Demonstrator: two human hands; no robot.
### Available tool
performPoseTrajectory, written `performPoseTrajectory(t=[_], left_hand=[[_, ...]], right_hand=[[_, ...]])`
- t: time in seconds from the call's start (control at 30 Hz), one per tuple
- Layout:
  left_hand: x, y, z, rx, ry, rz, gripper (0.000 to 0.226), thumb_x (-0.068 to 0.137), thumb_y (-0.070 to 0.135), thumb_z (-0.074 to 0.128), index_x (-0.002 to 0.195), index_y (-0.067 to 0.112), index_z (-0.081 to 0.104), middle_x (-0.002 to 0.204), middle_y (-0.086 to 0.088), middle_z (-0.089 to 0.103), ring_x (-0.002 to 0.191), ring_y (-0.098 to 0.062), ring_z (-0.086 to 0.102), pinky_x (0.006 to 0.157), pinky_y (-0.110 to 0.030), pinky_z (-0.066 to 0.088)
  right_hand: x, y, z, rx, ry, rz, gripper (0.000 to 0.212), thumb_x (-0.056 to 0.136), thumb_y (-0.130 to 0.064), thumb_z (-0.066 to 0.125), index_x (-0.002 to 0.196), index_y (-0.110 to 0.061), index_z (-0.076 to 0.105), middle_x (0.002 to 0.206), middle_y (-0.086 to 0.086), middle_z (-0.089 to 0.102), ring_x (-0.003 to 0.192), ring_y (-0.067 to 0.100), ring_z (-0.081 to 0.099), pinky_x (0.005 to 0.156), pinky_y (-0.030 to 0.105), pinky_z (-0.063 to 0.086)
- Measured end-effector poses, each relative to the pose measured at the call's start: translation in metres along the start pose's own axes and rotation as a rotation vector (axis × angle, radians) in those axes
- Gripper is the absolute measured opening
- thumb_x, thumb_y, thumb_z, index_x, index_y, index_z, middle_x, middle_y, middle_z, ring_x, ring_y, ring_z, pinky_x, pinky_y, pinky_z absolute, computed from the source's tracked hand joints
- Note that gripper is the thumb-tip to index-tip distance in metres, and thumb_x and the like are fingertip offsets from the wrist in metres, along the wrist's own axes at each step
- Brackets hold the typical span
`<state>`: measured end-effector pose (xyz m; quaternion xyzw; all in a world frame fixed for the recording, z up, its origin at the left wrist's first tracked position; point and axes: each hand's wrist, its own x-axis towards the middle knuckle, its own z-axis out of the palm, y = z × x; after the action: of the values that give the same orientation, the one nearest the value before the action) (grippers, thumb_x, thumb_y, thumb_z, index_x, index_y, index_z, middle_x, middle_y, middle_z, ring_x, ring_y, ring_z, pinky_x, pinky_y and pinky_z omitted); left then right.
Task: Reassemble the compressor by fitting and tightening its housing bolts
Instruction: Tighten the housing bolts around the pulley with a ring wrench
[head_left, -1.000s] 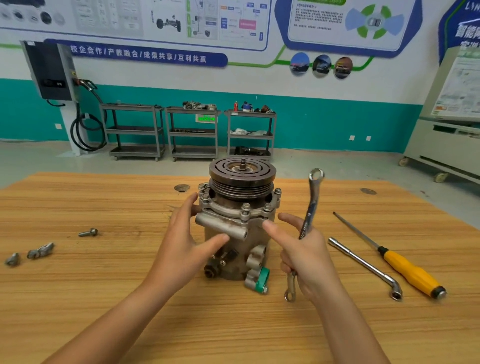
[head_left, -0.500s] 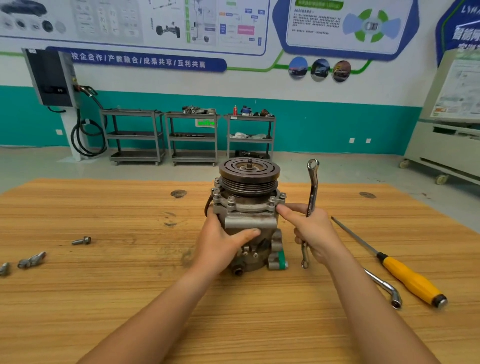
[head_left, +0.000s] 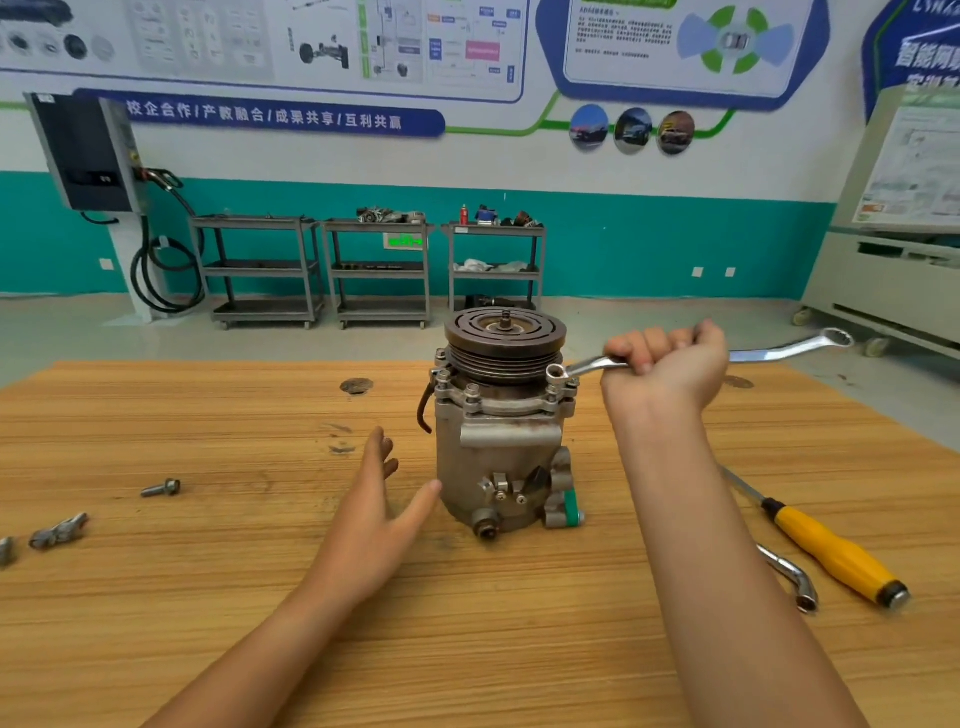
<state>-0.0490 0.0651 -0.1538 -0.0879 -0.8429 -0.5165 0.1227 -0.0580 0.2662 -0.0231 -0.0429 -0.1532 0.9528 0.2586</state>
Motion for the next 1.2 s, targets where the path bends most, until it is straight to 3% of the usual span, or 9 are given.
performPoseTrajectory(t=[0.1,0.27,0.5,0.6,0.7,0.83,1.0,1.1,1.2], left_hand=[[-0.001,-0.001,-0.002,0.009,0.042,0.067,0.088,0.084,0.043,0.059,0.148,0.033,-0.001,0.153,0.011,0.02,0.127,0.003,0.03,0.106,-0.035,0.036],[-0.011,0.0,0.003,0.17,-0.029,0.272,0.08,0.085,0.046,0.055,0.125,0.064,-0.012,0.145,0.03,0.004,0.138,0.002,0.016,0.112,-0.029,0.024],[-0.014,0.0,0.009,0.259,-0.068,0.375,0.071,0.084,0.052,0.05,0.126,0.062,-0.006,0.134,0.049,-0.017,0.122,0.031,-0.007,0.1,-0.005,0.008],[-0.016,0.003,0.01,0.279,-0.085,0.421,0.063,0.087,0.044,0.053,0.127,0.059,0.007,0.138,0.047,-0.011,0.124,0.029,-0.005,0.105,-0.015,0.015],[-0.018,0.003,0.012,0.284,-0.092,0.438,0.064,0.089,0.037,0.056,0.131,0.051,0.009,0.14,0.042,-0.003,0.126,0.027,0.001,0.108,-0.023,0.02],[-0.019,0.003,0.012,0.283,-0.098,0.448,0.064,0.089,0.036,0.056,0.132,0.049,0.01,0.141,0.041,-0.002,0.129,0.025,0.003,0.109,-0.02,0.019],[-0.021,0.002,0.014,0.291,-0.12,0.47,0.065,0.089,0.039,0.055,0.128,0.057,0.006,0.142,0.043,-0.007,0.127,0.026,-0.001,0.106,-0.011,0.015],[-0.023,0.003,0.017,0.296,-0.122,0.485,0.068,0.088,0.035,0.057,0.128,0.057,0.006,0.141,0.042,-0.006,0.128,0.026,0.0,0.099,0.003,0.006],[-0.023,0.002,0.018,0.253,-0.127,0.479,0.07,0.087,0.03,0.06,0.132,0.051,0.011,0.147,0.031,0.003,0.133,0.019,0.006,0.102,0.001,0.01]], right_hand=[[0.002,0.005,-0.006,-0.052,0.013,0.001,0.045,0.1,-0.025,0.032,0.057,-0.019,0.022,0.041,-0.006,0.017,0.035,0.012,0.014,0.037,0.017,0.021],[0.011,0.005,-0.001,-0.205,0.011,-0.009,0.042,0.1,-0.024,0.032,0.059,-0.019,0.023,0.04,-0.007,0.017,0.033,0.011,0.015,0.037,0.017,0.022],[0.035,0.013,0.01,-0.343,0.027,0.133,0.042,0.101,-0.025,0.034,0.06,-0.018,0.026,0.035,-0.008,0.02,0.029,0.01,0.017,0.035,0.018,0.022],[0.036,0.014,0.003,-0.288,0.052,0.118,0.042,0.101,-0.023,0.033,0.06,-0.018,0.025,0.035,-0.008,0.019,0.028,0.01,0.017,0.035,0.017,0.024],[0.029,0.014,-0.005,-0.261,0.086,0.006,0.041,0.1,-0.022,0.034,0.061,-0.018,0.027,0.037,-0.008,0.021,0.031,0.011,0.018,0.039,0.02,0.029],[0.008,0.019,-0.012,-0.319,0.092,-0.234,0.038,0.099,-0.02,0.037,0.062,-0.015,0.03,0.039,-0.008,0.026,0.034,0.011,0.028,0.042,0.021,0.04],[-0.027,0.031,-0.027,-0.433,-0.023,-0.495,0.041,0.099,-0.018,0.037,0.058,-0.017,0.037,0.042,-0.008,0.04,0.046,0.012,0.051,0.064,0.031,0.051],[-0.05,0.052,-0.042,-0.546,-0.155,-0.684,0.038,0.096,-0.024,0.036,0.059,-0.022,0.043,0.051,-0.01,0.051,0.06,0.004,0.055,0.069,0.018,0.046],[-0.063,0.073,-0.047,-0.828,-0.346,-0.914,0.028,0.092,-0.028,0.039,0.064,-0.025,0.045,0.061,-0.013,0.046,0.062,-0.003,0.046,0.06,0.008,0.037]])
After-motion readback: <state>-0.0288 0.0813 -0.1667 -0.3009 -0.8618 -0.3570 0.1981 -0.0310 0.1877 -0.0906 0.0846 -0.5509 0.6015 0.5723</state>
